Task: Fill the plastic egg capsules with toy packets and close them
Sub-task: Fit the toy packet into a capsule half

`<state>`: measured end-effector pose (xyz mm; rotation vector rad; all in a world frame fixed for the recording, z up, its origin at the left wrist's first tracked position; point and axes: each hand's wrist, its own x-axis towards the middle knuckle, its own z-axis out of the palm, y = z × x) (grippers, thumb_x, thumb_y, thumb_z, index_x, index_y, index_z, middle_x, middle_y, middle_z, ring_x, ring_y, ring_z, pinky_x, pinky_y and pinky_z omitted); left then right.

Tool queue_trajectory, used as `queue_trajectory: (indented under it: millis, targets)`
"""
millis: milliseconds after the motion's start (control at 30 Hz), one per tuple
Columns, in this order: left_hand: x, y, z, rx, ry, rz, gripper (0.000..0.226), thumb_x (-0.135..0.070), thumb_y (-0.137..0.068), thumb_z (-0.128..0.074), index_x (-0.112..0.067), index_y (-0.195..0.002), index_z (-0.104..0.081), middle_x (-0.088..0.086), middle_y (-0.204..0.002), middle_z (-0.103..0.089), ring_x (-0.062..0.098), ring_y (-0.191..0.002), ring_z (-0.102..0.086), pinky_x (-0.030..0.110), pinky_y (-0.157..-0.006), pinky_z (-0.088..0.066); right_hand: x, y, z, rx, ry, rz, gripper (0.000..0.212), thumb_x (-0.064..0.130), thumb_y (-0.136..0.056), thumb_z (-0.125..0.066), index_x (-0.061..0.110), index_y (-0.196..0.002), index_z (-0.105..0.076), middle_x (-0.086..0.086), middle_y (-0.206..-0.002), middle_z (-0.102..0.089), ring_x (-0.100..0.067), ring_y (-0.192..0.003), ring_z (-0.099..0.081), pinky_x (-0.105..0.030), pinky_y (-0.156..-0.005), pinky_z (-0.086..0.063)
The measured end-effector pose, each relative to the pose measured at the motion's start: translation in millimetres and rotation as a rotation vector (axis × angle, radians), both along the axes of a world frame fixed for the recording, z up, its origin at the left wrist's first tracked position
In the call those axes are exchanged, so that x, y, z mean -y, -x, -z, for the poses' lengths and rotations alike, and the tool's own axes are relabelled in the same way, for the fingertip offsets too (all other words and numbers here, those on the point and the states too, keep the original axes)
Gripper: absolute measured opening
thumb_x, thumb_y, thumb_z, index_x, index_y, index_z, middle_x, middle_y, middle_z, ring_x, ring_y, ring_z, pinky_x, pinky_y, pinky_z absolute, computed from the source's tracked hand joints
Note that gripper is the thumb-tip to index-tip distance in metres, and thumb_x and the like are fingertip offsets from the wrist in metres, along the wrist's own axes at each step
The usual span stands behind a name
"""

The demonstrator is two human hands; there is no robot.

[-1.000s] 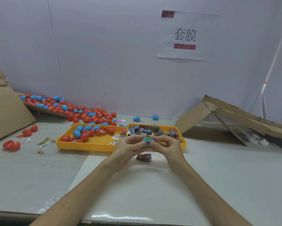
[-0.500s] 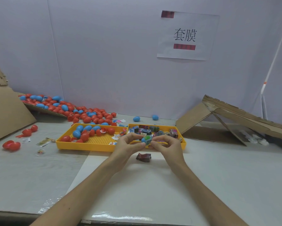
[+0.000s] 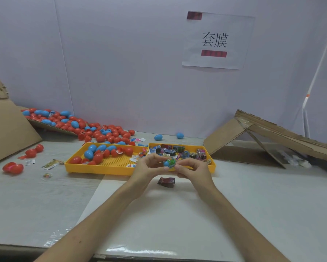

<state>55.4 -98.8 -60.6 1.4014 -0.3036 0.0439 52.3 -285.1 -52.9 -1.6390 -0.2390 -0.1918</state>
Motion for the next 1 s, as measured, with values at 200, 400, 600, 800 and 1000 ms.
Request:
queue_trajectory:
  millis: [200, 400, 600, 800, 1000]
  targets:
    - [0, 1, -3, 0.008, -0.062, 0.005, 0.022, 0.002, -0.080, -0.080, -0.009, -0.097, -0.070, 0.003, -0.105, -0.078, 0.019, -0.100, -0.074, 0.026, -0.078, -0.059, 1, 2, -2, -0.009, 0.040, -0.054, 0.004, 0.001, -0.091, -0.069, 0.004, -0.090, -0.072, -0.004, -0.079, -0.077, -0.021, -0.076, -0.076, -0.024, -0.068, -0.060]
    - [0, 4, -4, -0.002, -0.101, 0.027, 0.026, 0.002, -0.081, -0.080, 0.000, -0.102, -0.066, 0.005, -0.110, -0.077, 0.023, -0.102, -0.074, 0.035, -0.086, -0.060, -1, 2, -1, 0.039, 0.106, -0.070, 0.013, -0.003, -0.094, -0.060, 0.006, -0.085, -0.064, -0.007, -0.083, -0.075, -0.026, -0.076, -0.076, -0.028, -0.065, -0.060]
    - [1, 8, -6, -0.005, -0.092, 0.043, 0.027, 0.005, -0.082, -0.077, 0.003, -0.106, -0.065, 0.012, -0.114, -0.075, 0.029, -0.106, -0.072, 0.044, -0.092, -0.059, -2, 2, 3, 0.104, 0.219, -0.055, 0.018, -0.003, -0.095, -0.055, 0.011, -0.084, -0.058, -0.012, -0.086, -0.073, -0.022, -0.077, -0.076, -0.031, -0.066, -0.059]
    - [2, 10, -7, -0.006, -0.057, 0.063, 0.021, 0.006, -0.083, -0.076, -0.004, -0.099, -0.067, 0.010, -0.113, -0.076, 0.027, -0.104, -0.073, 0.033, -0.079, -0.059, -3, 1, 5, 0.196, 0.288, 0.004, 0.017, -0.005, -0.091, -0.056, 0.010, -0.083, -0.056, -0.017, -0.085, -0.070, -0.014, -0.072, -0.074, -0.028, -0.067, -0.060]
    - [2, 10, -7, -0.002, -0.049, 0.079, 0.021, 0.007, -0.084, -0.074, -0.008, -0.096, -0.066, 0.001, -0.110, -0.077, 0.023, -0.100, -0.074, 0.029, -0.079, -0.059, -6, 0, 7, 0.240, 0.293, 0.025, 0.022, -0.004, -0.090, -0.057, 0.015, -0.079, -0.055, -0.015, -0.081, -0.069, -0.015, -0.073, -0.073, -0.030, -0.068, -0.060]
